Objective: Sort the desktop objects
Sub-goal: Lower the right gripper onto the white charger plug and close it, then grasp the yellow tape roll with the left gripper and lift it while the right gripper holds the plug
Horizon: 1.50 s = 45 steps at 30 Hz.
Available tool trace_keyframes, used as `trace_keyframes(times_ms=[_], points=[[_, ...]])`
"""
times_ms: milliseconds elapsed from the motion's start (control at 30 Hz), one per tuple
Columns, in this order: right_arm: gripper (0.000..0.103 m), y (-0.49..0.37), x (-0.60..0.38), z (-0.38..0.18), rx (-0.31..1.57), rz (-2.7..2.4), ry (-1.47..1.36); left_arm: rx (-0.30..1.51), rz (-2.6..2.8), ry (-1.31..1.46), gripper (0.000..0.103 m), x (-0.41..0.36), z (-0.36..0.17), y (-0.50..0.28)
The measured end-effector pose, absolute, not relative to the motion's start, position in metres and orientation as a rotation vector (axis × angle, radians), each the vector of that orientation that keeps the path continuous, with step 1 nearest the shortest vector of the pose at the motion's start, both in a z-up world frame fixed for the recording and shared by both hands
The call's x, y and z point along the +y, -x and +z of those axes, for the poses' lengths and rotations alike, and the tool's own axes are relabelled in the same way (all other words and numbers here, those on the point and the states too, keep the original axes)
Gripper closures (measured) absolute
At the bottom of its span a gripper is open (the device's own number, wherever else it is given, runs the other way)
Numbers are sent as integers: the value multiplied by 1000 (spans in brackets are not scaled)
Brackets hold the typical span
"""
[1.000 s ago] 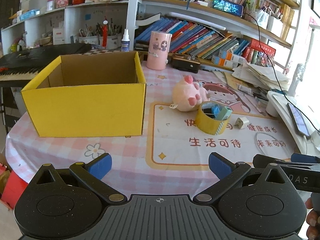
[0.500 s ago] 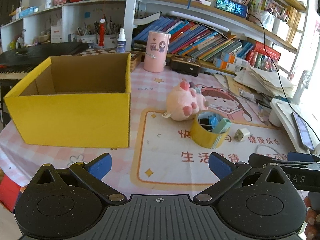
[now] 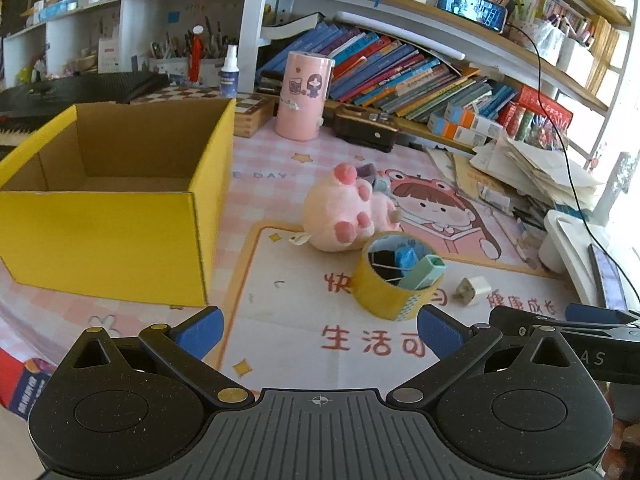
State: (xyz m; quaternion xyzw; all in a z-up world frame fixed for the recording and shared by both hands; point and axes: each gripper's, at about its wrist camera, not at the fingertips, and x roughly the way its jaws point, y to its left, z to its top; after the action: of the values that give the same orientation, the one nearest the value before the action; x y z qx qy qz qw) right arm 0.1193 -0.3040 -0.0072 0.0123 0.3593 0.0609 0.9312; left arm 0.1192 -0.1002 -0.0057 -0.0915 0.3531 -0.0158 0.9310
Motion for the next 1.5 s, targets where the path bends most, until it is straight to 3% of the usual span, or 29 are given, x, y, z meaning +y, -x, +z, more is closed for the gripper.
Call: trace_keyframes(times_ms=[267,667,1033,1167,1500], points=[[4,-147,-325,-13,747,182,-25,744,12,194,0,-120,-12,-138],[39,-198,-334,-41,847,256,18,770,80,212,0,-134,-19,-152],[46,-225,-322,-69,897,340,136,780,127,211,0,-136,-21,-153],[63,-226,-319,-68,872,381,168,776,133,226,0,-136,-21,-153],[63,-224,-346,-48,855,336,70,786,52,211,0,-157,-28,-174]])
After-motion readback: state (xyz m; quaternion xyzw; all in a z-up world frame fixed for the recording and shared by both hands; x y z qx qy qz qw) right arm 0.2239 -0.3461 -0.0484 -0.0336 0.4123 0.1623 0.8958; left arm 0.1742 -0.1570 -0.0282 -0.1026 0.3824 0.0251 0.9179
